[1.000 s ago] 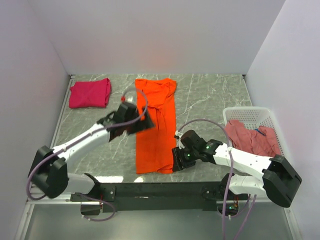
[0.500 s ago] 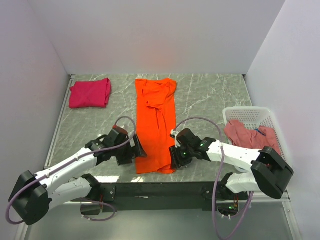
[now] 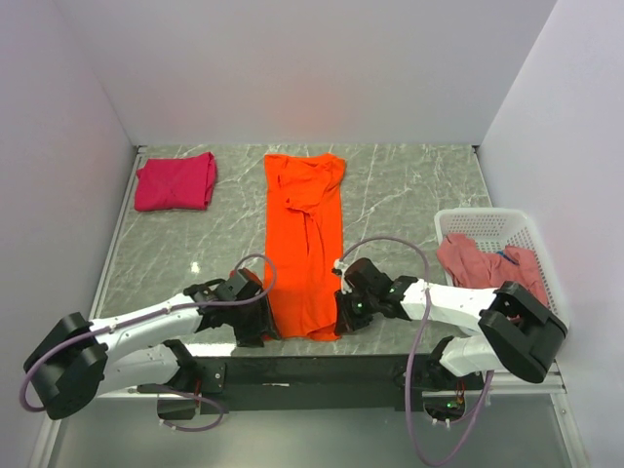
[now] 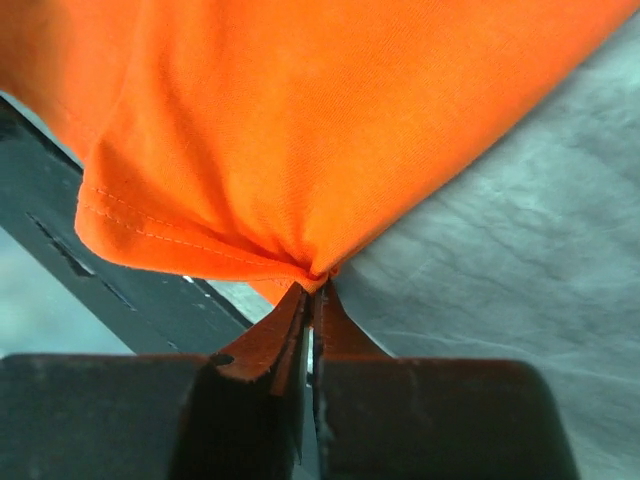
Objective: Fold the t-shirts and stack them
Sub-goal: Fold the tshirt
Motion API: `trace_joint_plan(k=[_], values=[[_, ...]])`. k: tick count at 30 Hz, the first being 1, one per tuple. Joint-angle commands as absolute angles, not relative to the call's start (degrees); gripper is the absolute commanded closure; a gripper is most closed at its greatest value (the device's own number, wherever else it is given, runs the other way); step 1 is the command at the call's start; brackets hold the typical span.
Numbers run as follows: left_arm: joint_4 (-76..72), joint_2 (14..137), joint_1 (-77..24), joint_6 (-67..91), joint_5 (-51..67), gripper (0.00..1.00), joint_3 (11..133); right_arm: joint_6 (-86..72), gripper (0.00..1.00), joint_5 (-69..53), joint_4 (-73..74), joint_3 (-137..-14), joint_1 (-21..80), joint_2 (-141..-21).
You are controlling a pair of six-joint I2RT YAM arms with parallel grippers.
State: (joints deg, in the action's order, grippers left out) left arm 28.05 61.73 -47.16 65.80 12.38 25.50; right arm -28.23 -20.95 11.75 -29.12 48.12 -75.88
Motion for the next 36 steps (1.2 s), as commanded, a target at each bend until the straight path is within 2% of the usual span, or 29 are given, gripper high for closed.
trace_joint_plan(k=[1,5,8,13,17,22,25,26,27,28,29,36], values=[[25.92,63.89,-48.86,67.76,11.36,0.44,25.22,-32.51,0.97,-21.09,9.23,-27.51,50.53,-74.88],[30.49,65.48,-48.87,68.11,7.04,0.58,26.63,-35.41,1.00,-18.47,9.05,-27.25,51.68,-74.97],[31.72,64.95,-48.87,68.29,6.33,0.55,27.07,-37.17,1.00,-16.19,10.19,-26.72,52.03,-73.92],[34.36,62.15,-48.87,68.73,6.42,0.44,26.98,-40.60,1.00,-12.92,12.83,-25.75,52.12,-71.55],[33.67,60.64,-48.87,69.17,5.63,0.43,25.76,-42.01,1.00,-14.23,11.69,-24.35,52.29,-70.23],[30.41,64.59,-48.78,67.59,4.67,0.44,26.71,-42.80,1.00,-15.03,9.85,-24.26,52.82,-70.49],[30.41,67.14,-48.78,65.75,2.99,0.54,28.56,-42.45,1.00,-14.94,9.93,-24.52,53.09,-71.19],[30.15,67.67,-48.78,65.22,3.16,0.60,28.83,-42.80,1.00,-14.94,9.67,-24.43,53.17,-71.28],[30.06,68.55,-48.78,64.69,3.51,0.80,29.09,-42.98,1.00,-15.12,9.41,-24.43,53.17,-71.11],[30.84,68.99,-48.69,64.08,3.69,0.95,29.79,-43.33,1.00,-14.86,9.40,-24.43,53.17,-70.93],[31.20,69.26,-48.78,63.81,3.69,0.99,30.14,-43.94,1.00,-14.51,9.49,-24.26,53.70,-70.67],[32.43,63.20,-48.87,64.69,4.22,0.99,30.32,-47.11,1.00,-12.05,10.97,-23.90,54.67,-65.57]])
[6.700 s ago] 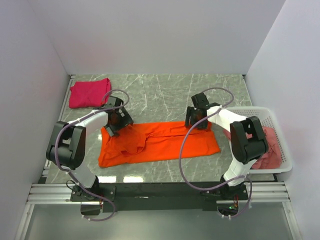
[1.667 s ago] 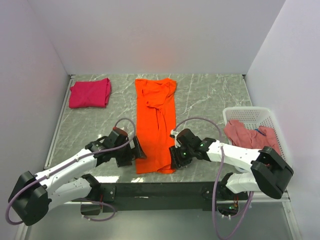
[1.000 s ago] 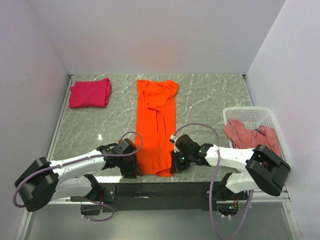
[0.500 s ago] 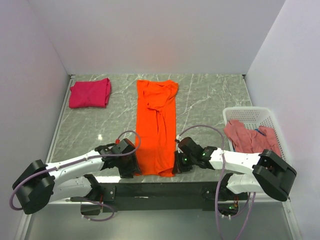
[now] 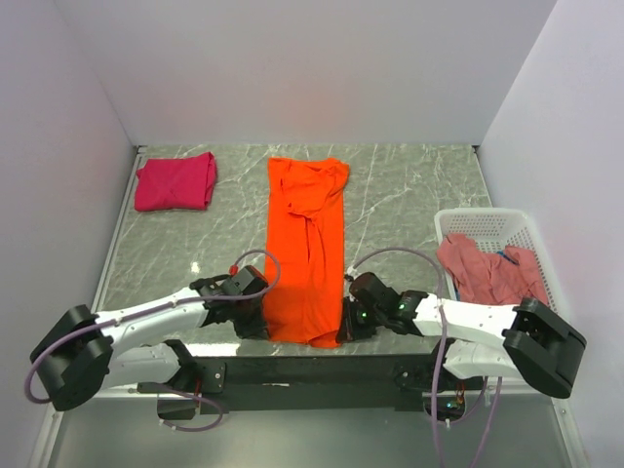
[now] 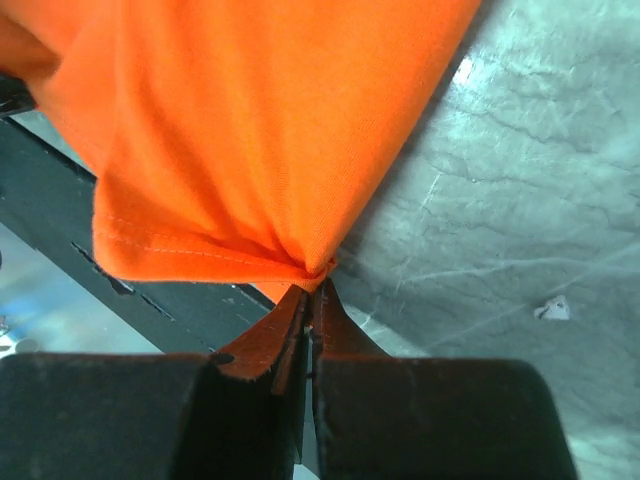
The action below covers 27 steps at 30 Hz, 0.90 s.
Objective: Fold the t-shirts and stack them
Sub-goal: Fold the tshirt
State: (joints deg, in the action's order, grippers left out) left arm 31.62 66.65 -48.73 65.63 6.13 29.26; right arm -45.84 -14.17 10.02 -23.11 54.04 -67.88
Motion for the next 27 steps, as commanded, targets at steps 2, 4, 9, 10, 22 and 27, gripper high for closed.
trace_joint_plan(k=[2,4,9,10,22,27], values=[[33.30,63.11,-48.87,63.46,1.78,0.99,34.26,-45.19,1.00,-9.77,12.65,-27.57,54.58,-65.22],[35.76,64.77,-48.87,62.05,0.18,0.99,38.73,-43.78,1.00,-7.57,15.89,-32.75,54.14,-64.95],[35.16,68.63,-46.95,60.03,-8.16,0.99,47.17,-41.75,1.00,1.82,21.09,-40.42,50.72,-65.56],[35.33,69.08,-46.15,59.94,-9.22,0.99,48.24,-41.23,1.00,2.19,20.92,-42.34,48.97,-65.83],[17.58,81.37,-31.21,51.33,-10.99,0.99,58.61,-31.64,1.00,11.68,20.47,-65.01,37.45,-81.99],[15.83,90.25,-29.53,47.21,-10.55,0.99,67.48,-29.09,1.00,10.20,20.57,-70.92,33.85,-88.94]])
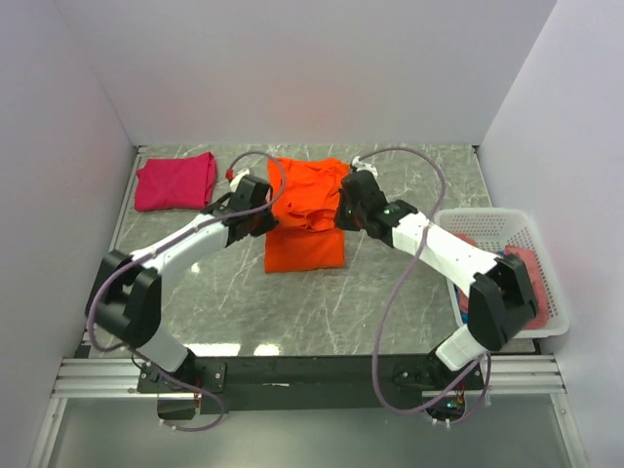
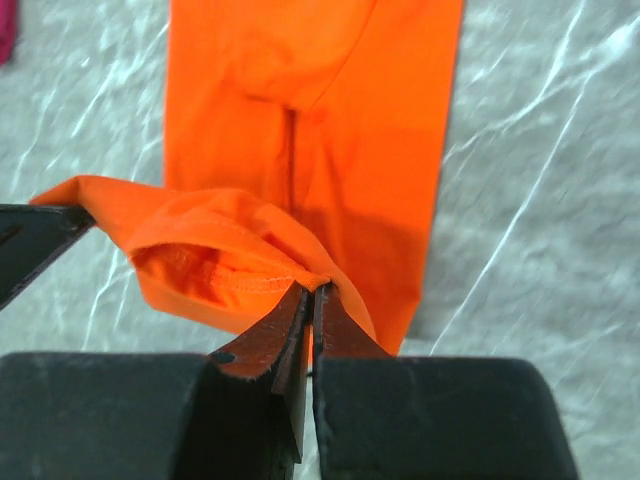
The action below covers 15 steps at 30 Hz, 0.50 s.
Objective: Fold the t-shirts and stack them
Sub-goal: Fold the tshirt
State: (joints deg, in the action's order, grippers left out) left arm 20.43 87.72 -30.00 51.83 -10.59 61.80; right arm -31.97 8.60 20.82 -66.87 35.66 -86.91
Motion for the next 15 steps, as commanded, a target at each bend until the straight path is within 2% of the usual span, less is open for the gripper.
trace_joint_plan(k=[1,14,15], values=[[15.56,91.39,-29.36,46.94,-9.94,0.99,68.37,-28.83,1.00,9.59,20.65,-72.67,33.40,-89.90],[17.92,106.42,-25.05,44.91,-5.89,0.99,80.32,-26.37,1.00,3.87,21.36,-83.49,27.69,-105.72],[18.28,107.22,-24.96,44.74,-5.45,0.99,81.03,-26.19,0.96,3.17,21.71,-84.28,27.34,-106.60]])
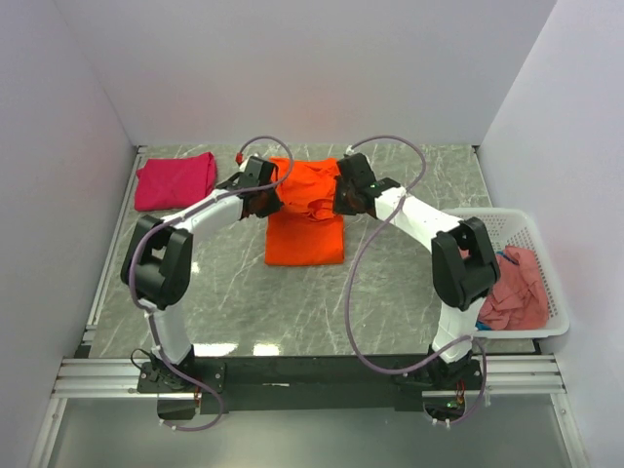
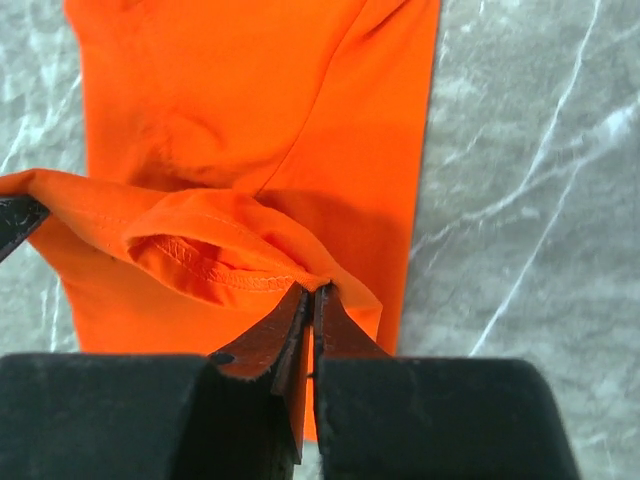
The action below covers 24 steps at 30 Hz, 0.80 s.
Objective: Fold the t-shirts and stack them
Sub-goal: Fold the tshirt
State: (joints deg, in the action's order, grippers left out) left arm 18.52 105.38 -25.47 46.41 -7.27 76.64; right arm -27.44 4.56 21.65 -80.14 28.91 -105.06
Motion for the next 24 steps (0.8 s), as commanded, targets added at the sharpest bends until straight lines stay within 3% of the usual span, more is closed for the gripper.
trace_joint_plan(k=[1,2,3,4,6,7,11,12,16,20,24], values=[[18.72,107.84,-24.79,44.65,-5.19,0.98,81.73,-25.06,0.91,1.42,22.06,-86.20,26.99,-107.48],[19.16,108.89,-24.61,44.39,-4.84,0.86,82.70,-24.61,0.82,0.80,23.28,-87.26,26.29,-109.32],[19.42,109.16,-24.44,44.21,-4.66,0.75,83.14,-24.09,0.59,0.18,24.16,-89.54,25.93,-110.12],[19.77,109.25,-24.35,44.21,-4.66,0.44,83.58,-22.95,0.53,-1.22,24.78,-90.60,25.58,-110.74],[19.60,108.46,-24.00,44.03,-4.92,0.20,83.76,-21.89,0.46,-2.02,26.36,-92.19,25.05,-111.18],[19.25,107.15,-23.91,44.12,-5.10,0.01,83.50,-20.14,0.43,-2.02,26.63,-92.11,25.14,-110.83],[17.84,102.59,-23.29,44.56,-3.78,0.01,79.03,-18.46,0.37,-7.52,23.05,-86.32,25.31,-104.79],[16.88,101.52,-23.29,44.65,-3.26,0.00,77.62,-17.93,0.32,-9.12,22.07,-83.00,25.83,-103.72],[16.69,94.60,-23.29,45.61,-1.14,0.01,69.27,-17.40,0.28,-11.61,19.60,-78.75,29.70,-102.39],[19.51,87.03,-23.29,47.45,-5.62,0.01,59.97,-17.84,0.28,-3.98,22.83,-82.17,33.30,-107.57],[13.47,79.46,-23.29,48.96,0.57,0.00,50.82,-20.12,0.28,-2.46,22.15,-86.56,33.75,-112.49]])
